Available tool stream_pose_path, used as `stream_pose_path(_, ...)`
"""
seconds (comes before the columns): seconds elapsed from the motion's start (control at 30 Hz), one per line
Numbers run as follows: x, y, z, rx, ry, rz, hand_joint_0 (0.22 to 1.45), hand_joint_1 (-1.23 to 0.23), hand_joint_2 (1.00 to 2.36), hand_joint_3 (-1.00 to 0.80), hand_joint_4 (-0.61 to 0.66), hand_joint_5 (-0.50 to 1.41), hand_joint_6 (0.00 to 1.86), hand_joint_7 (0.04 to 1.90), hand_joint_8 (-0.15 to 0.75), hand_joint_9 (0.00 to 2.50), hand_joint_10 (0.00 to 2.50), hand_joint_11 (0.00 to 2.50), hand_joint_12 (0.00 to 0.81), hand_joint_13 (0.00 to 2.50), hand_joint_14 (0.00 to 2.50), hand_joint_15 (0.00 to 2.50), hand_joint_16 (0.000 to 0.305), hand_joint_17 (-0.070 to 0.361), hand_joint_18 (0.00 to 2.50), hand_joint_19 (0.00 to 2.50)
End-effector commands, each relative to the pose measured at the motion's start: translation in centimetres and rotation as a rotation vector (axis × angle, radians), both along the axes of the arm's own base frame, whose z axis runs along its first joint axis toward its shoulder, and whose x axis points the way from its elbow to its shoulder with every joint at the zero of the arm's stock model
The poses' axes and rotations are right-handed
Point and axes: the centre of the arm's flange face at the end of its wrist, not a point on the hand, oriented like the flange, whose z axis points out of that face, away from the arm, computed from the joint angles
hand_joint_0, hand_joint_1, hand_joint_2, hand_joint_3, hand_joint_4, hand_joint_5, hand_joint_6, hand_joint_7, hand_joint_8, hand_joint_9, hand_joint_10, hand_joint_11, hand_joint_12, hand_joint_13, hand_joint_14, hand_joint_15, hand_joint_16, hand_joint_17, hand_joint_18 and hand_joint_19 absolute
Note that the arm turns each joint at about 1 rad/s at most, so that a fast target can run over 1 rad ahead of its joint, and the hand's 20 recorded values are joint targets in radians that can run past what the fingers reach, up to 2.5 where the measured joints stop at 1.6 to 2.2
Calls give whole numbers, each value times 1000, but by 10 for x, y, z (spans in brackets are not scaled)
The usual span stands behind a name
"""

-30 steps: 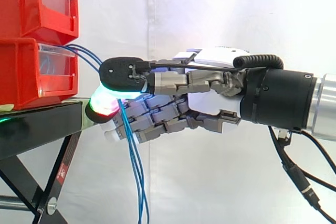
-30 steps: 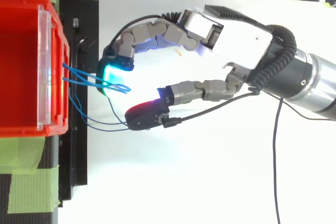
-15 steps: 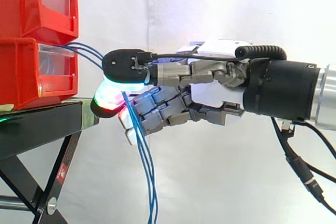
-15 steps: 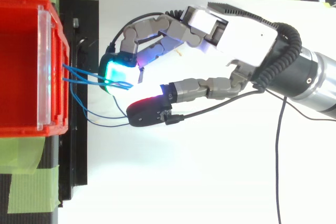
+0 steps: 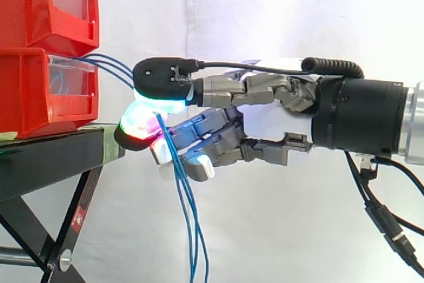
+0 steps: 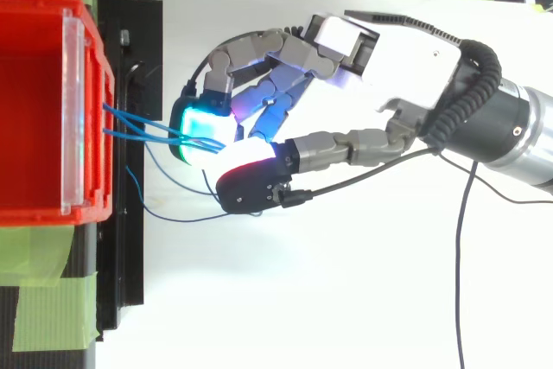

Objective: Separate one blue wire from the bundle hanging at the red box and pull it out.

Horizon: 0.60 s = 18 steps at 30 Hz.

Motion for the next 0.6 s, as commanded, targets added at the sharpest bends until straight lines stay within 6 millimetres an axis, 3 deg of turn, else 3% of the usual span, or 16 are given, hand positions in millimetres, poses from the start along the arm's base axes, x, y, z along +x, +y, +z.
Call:
stream_pose_path(0.0,-1,0,-2,34,4,7,644,-666,1022,-224,221,-206,823,1067,363,921,20,975,405,1313,28,953,44,99,542,360)
stream_pose_path(0.33,-4,2,-4,125,8,19,640,-642,1021,-228,213,-210,831,1061,344,862,18,907,460,941,17,470,47,106,516,357)
stream_pose_path(0.43,-4,2,-5,155,5,22,642,-628,1021,-227,212,-213,836,1046,341,806,17,808,437,959,12,325,45,100,491,288)
stream_pose_path(0.57,-5,3,-5,190,1,29,644,-620,1021,-232,212,-215,838,1041,346,789,17,767,421,1179,13,356,42,94,481,256)
